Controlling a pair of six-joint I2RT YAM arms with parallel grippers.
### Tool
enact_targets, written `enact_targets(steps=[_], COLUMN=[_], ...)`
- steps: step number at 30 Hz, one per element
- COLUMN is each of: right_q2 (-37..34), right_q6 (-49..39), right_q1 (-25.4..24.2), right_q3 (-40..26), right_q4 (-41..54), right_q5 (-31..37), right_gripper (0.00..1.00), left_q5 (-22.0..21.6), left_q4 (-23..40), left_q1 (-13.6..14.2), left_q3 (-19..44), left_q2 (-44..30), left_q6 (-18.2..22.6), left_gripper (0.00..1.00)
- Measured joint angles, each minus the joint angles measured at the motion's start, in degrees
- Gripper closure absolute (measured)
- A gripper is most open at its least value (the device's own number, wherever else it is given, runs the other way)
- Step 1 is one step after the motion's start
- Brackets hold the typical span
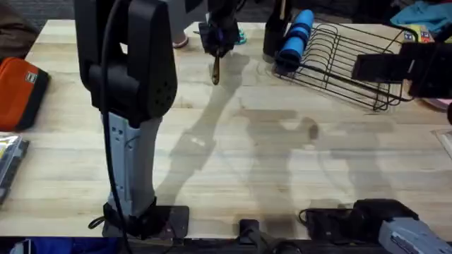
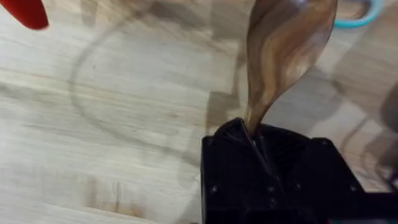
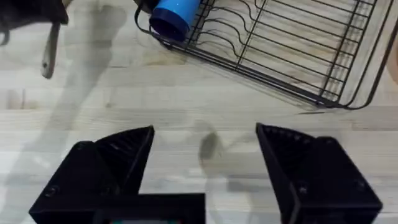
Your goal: Pick up the spoon on the table one by one and put them onto the rack
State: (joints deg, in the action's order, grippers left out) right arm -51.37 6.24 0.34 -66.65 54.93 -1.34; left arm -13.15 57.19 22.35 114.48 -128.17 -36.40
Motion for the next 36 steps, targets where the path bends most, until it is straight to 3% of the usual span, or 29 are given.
enact_targets(steps=[15,22,36], right_q2=[0.0,0.0,0.0], right_q6=[0.0,0.0,0.0], right_q1=[0.0,0.0,0.0], right_q3=[0.0,0.0,0.0], right_q4=[0.0,0.0,0.0], right_q5=[0.0,0.0,0.0], right_gripper=[0.009,0.009,0.009], left_q5=[0.0,-0.2,-3.2], left_q4=[-0.1,-6.4,-20.0], left_q1=[2.1,4.5,7.8], left_q3=[12.6,15.7,15.8], left_q2=[0.0,0.0,0.0], left_q6=[0.0,1.0,3.5], left_gripper=[0.956,0.955,0.955])
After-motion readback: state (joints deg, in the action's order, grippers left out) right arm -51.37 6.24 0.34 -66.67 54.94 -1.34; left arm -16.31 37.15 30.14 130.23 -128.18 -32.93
